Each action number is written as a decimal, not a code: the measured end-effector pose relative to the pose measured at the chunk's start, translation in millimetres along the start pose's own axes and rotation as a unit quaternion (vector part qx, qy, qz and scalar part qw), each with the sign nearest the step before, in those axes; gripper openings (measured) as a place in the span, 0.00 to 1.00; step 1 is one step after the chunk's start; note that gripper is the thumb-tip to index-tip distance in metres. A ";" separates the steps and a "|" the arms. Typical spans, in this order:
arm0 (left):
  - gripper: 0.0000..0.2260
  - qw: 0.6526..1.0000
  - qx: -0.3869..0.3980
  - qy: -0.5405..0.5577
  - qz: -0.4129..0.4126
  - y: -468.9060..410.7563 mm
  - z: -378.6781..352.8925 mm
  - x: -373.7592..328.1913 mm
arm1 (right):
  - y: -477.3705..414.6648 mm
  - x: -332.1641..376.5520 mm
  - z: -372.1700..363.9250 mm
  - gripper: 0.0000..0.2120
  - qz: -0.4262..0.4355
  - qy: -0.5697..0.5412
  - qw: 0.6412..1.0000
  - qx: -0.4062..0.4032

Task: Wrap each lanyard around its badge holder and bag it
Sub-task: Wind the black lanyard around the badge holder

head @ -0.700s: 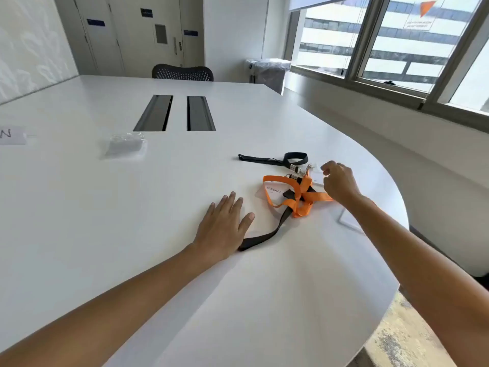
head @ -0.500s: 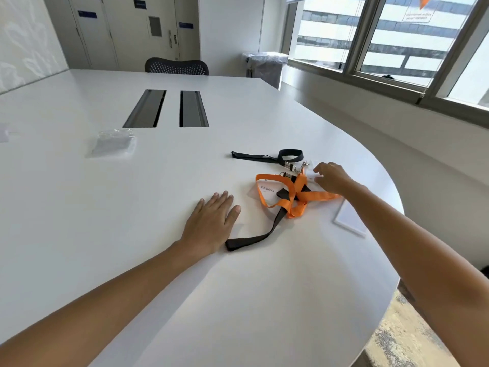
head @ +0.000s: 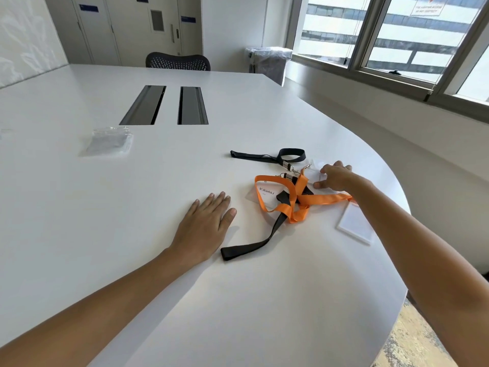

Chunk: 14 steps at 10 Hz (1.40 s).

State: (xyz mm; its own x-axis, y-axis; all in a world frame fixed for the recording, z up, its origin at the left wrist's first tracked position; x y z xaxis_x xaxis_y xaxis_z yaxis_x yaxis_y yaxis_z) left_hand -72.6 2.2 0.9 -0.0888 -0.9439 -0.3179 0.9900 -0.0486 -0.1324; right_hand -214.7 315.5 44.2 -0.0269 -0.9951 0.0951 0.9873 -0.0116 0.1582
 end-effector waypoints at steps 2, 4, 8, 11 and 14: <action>0.23 1.000 -0.001 0.003 0.000 0.3 -0.1 -0.8 | 8.8 -3.3 11.8 0.31 -0.042 -0.137 0.989 -0.032; 0.23 1.000 -0.002 0.005 0.002 0.8 -0.5 0.3 | 25.6 -5.0 15.0 0.15 -0.067 -0.286 0.944 -0.150; 0.22 1.000 -0.005 0.024 0.000 2.6 0.8 -0.5 | 71.8 37.3 88.7 0.16 0.024 0.062 0.935 -0.349; 0.17 0.985 -0.037 0.162 -0.049 -24.3 25.6 -60.6 | 89.1 39.1 97.9 0.12 0.022 -0.071 0.890 -0.450; 0.17 0.953 0.032 0.275 -0.124 -95.2 29.5 -162.4 | 97.0 22.3 96.1 0.10 0.001 -0.345 0.825 -0.447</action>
State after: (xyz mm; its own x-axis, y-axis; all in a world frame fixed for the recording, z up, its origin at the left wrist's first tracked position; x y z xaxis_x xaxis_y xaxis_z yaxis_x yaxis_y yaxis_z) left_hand -149.2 150.5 92.8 -0.3473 -0.5871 -0.7312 0.9343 -0.2838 -0.2159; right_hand -134.6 301.6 156.2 0.1972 -0.7056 0.6806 0.7001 -0.3846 -0.6016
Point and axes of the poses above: each hand's wrist, its own y-axis away from the middle knuckle, its own z-axis out of the back of the hand, x = y × z, the point moved 5 cm from there along -y, towards the middle knuckle, and after that the axes turned 8 degrees about z, right-handed, at the moved point
